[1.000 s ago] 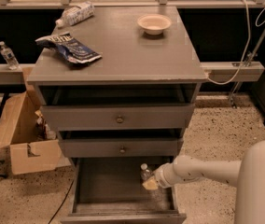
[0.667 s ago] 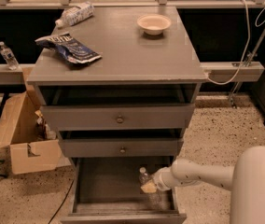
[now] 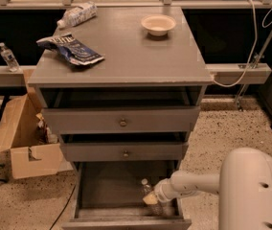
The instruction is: Place water bottle into bottom drawer
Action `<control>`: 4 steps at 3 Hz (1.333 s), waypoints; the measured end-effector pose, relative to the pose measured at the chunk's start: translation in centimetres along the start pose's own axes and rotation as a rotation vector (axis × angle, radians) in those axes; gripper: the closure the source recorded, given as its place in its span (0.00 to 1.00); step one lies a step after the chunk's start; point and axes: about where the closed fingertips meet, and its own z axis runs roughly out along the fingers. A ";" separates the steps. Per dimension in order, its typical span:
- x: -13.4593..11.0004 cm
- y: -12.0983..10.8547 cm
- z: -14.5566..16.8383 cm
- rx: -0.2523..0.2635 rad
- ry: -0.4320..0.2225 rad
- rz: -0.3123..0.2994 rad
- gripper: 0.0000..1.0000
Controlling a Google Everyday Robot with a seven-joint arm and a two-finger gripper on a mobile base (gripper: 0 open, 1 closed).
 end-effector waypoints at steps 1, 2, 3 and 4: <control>1.3 -0.3 1.8 0.014 0.014 0.030 1.00; 2.3 -0.9 3.4 0.025 0.018 0.066 1.00; 2.7 -1.2 4.7 0.019 0.026 0.086 1.00; 2.5 -1.4 5.9 0.005 0.037 0.097 0.77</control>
Offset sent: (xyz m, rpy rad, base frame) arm 0.0021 -0.0062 -0.0619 -0.0250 0.0404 -0.1106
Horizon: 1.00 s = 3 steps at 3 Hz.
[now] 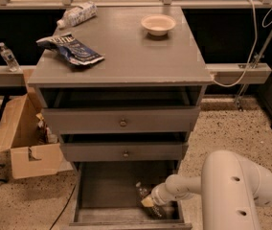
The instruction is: Place water bottle into bottom drawer
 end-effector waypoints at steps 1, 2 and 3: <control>-0.5 -0.1 0.3 -0.006 0.003 -0.002 0.53; -0.5 -0.1 0.3 -0.006 0.003 -0.003 0.30; -1.1 -0.3 -0.5 -0.007 -0.021 -0.003 0.05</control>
Offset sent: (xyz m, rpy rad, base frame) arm 0.0171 0.0058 0.0118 0.0167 -0.0183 0.0060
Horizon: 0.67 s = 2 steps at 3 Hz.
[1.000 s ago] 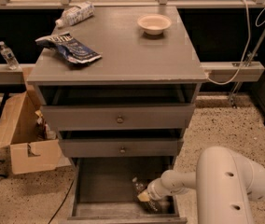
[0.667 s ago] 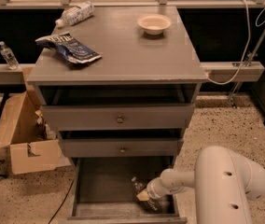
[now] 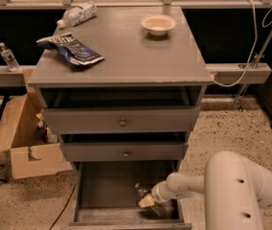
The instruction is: Place water bottle into bottom drawer
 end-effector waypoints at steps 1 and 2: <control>-0.2 -0.7 -2.0 0.012 -0.035 0.014 0.00; 0.2 -1.1 -6.3 0.025 -0.081 0.020 0.00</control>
Offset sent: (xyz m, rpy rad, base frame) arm -0.0070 -0.0902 0.0969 0.0711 -0.1044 -0.1023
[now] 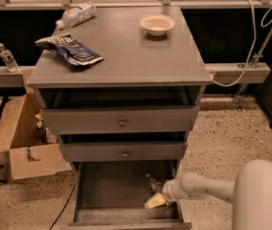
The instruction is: Place water bottle into bottom drawer
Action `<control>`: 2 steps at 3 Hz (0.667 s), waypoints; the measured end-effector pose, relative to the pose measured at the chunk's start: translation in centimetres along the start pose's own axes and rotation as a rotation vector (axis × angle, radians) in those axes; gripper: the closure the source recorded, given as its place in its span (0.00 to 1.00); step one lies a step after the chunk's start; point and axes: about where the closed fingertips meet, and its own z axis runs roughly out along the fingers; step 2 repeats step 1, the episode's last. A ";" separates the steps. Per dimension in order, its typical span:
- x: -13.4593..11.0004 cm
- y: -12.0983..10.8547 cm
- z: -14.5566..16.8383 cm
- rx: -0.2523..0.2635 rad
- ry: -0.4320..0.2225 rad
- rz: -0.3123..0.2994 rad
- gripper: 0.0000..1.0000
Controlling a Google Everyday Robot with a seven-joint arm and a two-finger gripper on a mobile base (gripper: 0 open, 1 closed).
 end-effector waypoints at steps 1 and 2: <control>-0.2 -0.1 -5.9 0.005 -0.059 -0.014 0.00; -0.2 -0.1 -5.9 0.005 -0.059 -0.014 0.00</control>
Offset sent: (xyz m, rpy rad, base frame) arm 0.0000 0.0000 0.0000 0.0000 0.0000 0.0000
